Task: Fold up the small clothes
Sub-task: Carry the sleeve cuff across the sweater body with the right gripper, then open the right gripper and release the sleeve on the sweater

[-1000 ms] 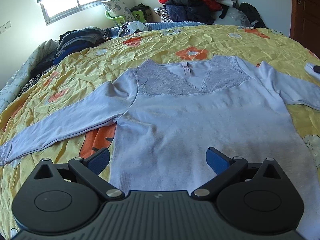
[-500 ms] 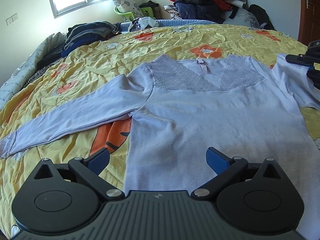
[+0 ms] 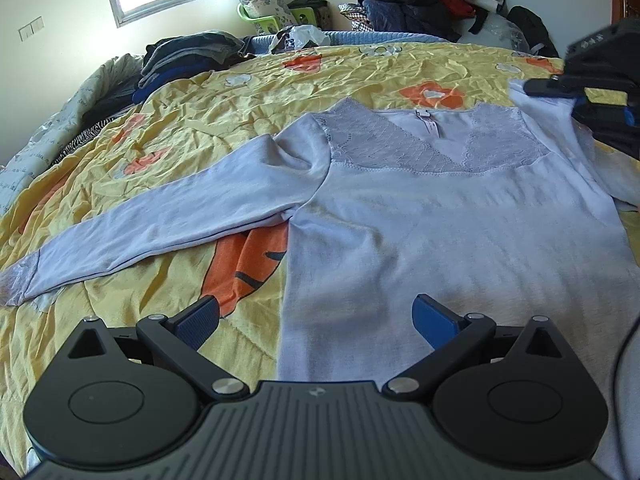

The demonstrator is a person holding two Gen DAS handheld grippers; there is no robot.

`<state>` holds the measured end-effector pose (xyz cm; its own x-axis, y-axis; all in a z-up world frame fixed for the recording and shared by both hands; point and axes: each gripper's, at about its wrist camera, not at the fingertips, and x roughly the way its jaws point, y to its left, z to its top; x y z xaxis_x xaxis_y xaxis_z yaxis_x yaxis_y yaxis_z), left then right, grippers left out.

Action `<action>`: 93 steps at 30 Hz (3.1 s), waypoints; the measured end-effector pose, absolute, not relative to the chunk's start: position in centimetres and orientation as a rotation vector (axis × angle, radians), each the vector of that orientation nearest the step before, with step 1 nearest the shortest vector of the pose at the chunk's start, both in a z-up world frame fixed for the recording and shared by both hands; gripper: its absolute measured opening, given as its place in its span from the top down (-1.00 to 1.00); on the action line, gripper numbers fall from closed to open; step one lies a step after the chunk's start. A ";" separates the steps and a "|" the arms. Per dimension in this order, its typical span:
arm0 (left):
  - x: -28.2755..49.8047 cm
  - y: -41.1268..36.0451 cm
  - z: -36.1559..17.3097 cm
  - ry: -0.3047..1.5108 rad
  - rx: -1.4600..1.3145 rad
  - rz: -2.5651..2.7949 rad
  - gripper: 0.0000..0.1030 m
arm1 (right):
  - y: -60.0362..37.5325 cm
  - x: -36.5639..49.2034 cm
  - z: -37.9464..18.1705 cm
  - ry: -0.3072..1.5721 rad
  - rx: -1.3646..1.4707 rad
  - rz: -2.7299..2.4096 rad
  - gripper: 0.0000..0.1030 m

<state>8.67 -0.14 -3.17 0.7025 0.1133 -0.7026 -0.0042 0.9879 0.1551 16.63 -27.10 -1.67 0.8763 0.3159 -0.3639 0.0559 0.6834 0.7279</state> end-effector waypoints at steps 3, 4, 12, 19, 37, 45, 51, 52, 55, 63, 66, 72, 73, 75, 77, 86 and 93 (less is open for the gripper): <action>8.6 0.4 -3.2 0.791 0.143 0.077 -1.00 | -24.8 17.5 -1.1 0.511 0.768 0.179 0.80; 8.6 0.6 -3.2 0.792 0.140 0.080 -1.00 | -24.0 17.9 -1.0 0.520 0.755 0.188 0.80; 8.5 2.5 -3.5 0.806 0.115 0.108 -1.00 | -17.9 20.3 -1.1 0.592 0.655 0.271 0.80; 8.6 3.9 -3.4 0.806 0.090 0.139 -1.00 | -14.1 21.2 -1.7 0.633 0.624 0.307 0.80; 8.7 6.5 -3.4 0.813 0.058 0.198 -1.00 | -8.7 22.7 -2.7 0.704 0.571 0.374 0.78; 8.7 8.4 -3.3 0.815 0.024 0.236 -1.00 | -7.1 23.2 -3.5 0.754 0.563 0.411 0.61; 8.7 9.1 -3.5 0.825 0.007 0.253 -1.00 | -6.1 23.0 -3.0 0.759 0.547 0.431 0.50; 8.7 9.2 -3.5 0.826 0.008 0.254 -1.00 | -6.0 22.9 -3.0 0.758 0.548 0.432 0.48; 8.7 9.2 -3.7 0.830 0.012 0.254 -1.00 | -5.9 22.9 -2.9 0.760 0.552 0.438 0.39; 8.8 9.4 -3.9 0.837 0.012 0.263 -1.00 | -5.1 22.6 -2.4 0.767 0.541 0.495 0.25; 8.8 9.5 -3.9 0.839 0.008 0.266 -1.00 | -5.0 22.7 -2.7 0.788 0.545 0.501 0.16; 8.9 9.8 -4.0 0.837 0.012 0.274 -1.00 | -5.3 22.9 -3.6 0.829 0.575 0.511 0.12; 8.9 10.0 -4.0 0.839 0.010 0.277 -1.00 | -5.4 22.7 -3.4 0.819 0.577 0.520 0.12; 9.0 10.3 -4.1 0.841 0.002 0.285 -1.00 | -5.5 22.3 -2.7 0.792 0.578 0.553 0.08; 9.1 10.5 -4.1 0.845 -0.007 0.291 -1.00 | -5.1 22.1 -2.2 0.786 0.563 0.587 -0.01; 8.9 12.2 -4.1 0.844 -0.022 0.328 -1.00 | -4.2 21.7 -1.3 0.778 0.566 0.676 -0.02; 9.0 14.3 -4.2 0.853 -0.089 0.373 -1.00 | -5.4 21.7 -2.9 0.843 0.513 0.571 -0.08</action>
